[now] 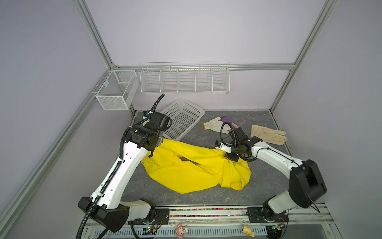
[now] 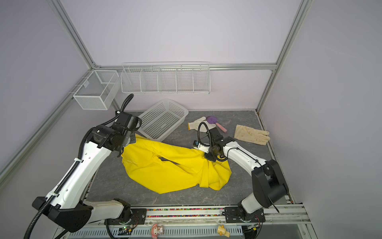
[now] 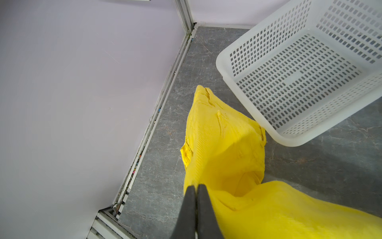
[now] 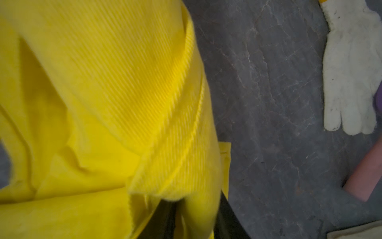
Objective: Fold and stack the trousers
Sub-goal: Flatten out the trousers at the center of the table.
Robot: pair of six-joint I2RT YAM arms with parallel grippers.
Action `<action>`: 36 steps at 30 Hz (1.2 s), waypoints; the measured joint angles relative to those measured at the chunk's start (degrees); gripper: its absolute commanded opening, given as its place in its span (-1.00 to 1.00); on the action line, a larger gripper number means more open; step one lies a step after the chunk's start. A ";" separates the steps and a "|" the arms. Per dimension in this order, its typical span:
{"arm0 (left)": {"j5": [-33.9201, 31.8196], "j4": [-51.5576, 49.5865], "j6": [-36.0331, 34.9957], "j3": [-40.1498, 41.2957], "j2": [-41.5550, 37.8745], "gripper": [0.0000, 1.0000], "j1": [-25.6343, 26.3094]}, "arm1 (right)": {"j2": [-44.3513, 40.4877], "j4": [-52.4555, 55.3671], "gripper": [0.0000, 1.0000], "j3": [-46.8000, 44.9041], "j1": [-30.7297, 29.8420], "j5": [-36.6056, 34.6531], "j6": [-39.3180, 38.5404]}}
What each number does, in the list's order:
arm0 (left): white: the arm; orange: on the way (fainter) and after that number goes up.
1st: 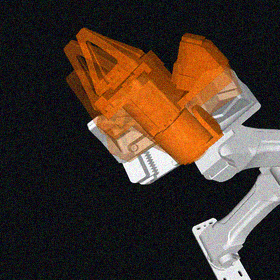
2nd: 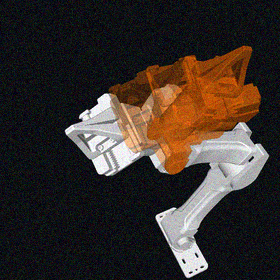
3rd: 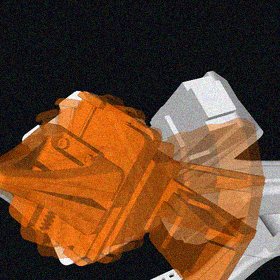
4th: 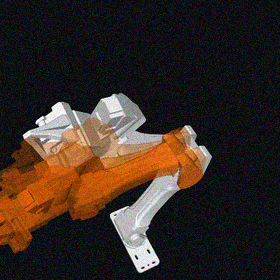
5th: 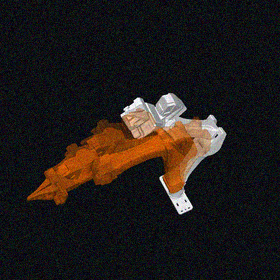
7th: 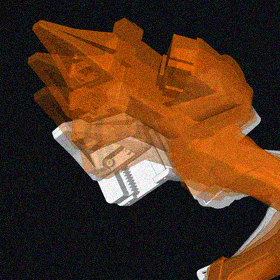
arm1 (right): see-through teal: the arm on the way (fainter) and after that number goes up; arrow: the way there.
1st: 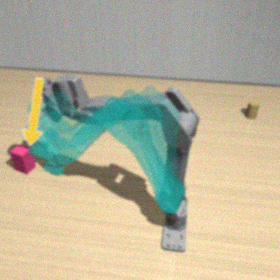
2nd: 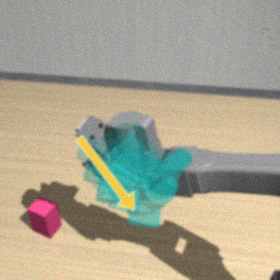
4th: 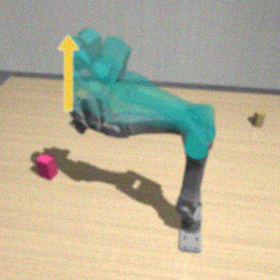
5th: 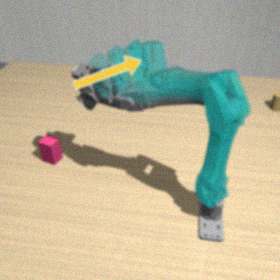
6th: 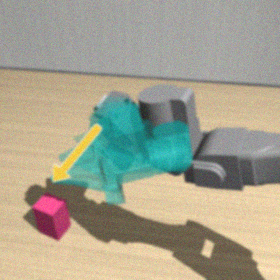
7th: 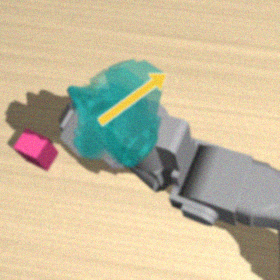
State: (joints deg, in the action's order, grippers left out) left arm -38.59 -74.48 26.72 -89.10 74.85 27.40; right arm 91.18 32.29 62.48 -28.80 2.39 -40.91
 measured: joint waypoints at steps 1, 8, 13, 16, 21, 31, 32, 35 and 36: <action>0.02 0.50 0.17 0.70 0.00 -1.00 0.00 | 2.01 -0.92 0.20 1.49 0.00 -1.16 0.57; 2.38 4.50 2.19 8.35 0.28 -1.00 0.00 | -2.01 1.18 0.41 3.08 -0.02 -5.16 3.85; 2.54 6.21 2.97 10.34 1.68 -1.00 -0.02 | -17.79 3.93 0.50 -0.92 -2.45 -1.33 6.69; 2.51 7.21 3.23 10.36 2.71 -1.00 -0.02 | -25.09 4.20 0.51 -6.14 -9.09 1.27 7.32; 1.95 7.54 4.33 10.21 4.79 -1.00 -0.02 | -22.47 4.35 0.49 -14.99 -18.36 0.48 6.91; -0.44 6.47 5.18 10.03 5.40 -1.00 -0.02 | -6.80 0.15 0.42 -13.44 -24.20 -8.81 5.97; -0.72 6.38 5.25 10.03 5.40 -1.00 -0.02 | -6.14 -0.09 0.42 -13.35 -24.22 -10.05 5.99; -1.33 6.10 5.62 10.03 5.27 -1.00 -0.22 | -4.52 0.00 0.39 -13.25 -23.89 -13.90 6.03; -1.46 6.03 5.66 10.05 5.16 -1.00 -0.42 | -4.31 0.02 0.38 -13.25 -23.71 -14.49 6.03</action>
State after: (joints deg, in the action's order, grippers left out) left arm -40.05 -68.45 32.38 -79.05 80.01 26.98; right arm 86.87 32.32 49.23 -52.51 -12.10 -34.87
